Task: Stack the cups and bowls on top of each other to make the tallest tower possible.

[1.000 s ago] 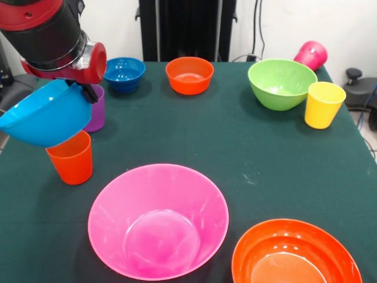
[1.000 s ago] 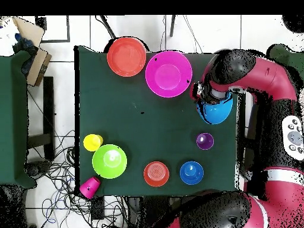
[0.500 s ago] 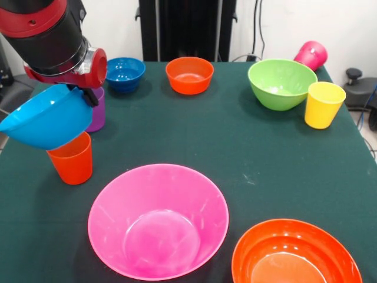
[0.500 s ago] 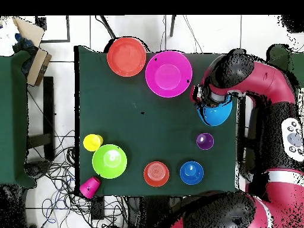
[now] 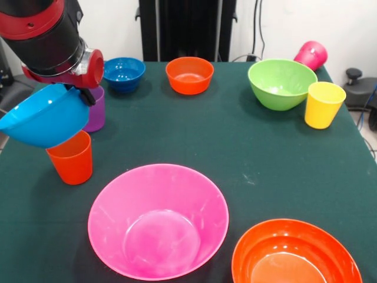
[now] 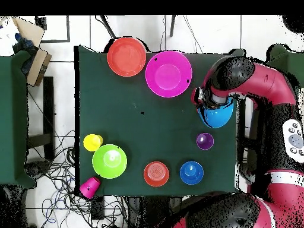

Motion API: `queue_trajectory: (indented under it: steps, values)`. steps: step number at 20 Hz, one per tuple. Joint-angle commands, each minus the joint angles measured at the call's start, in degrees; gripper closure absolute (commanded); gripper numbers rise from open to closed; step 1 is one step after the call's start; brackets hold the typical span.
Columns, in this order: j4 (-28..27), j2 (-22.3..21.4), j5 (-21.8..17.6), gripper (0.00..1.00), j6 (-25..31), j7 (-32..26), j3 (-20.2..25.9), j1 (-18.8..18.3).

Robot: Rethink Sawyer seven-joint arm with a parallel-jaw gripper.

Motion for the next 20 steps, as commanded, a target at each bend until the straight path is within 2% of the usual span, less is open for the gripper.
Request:
queue_trajectory:
  steps: [1,20]
  values:
    - [4.3,-0.3,-4.8,1.0,-5.8,-18.5,4.4,-0.1]
    - [4.8,0.3,-6.9,1.0,-7.6,-18.0,4.4,-0.2]
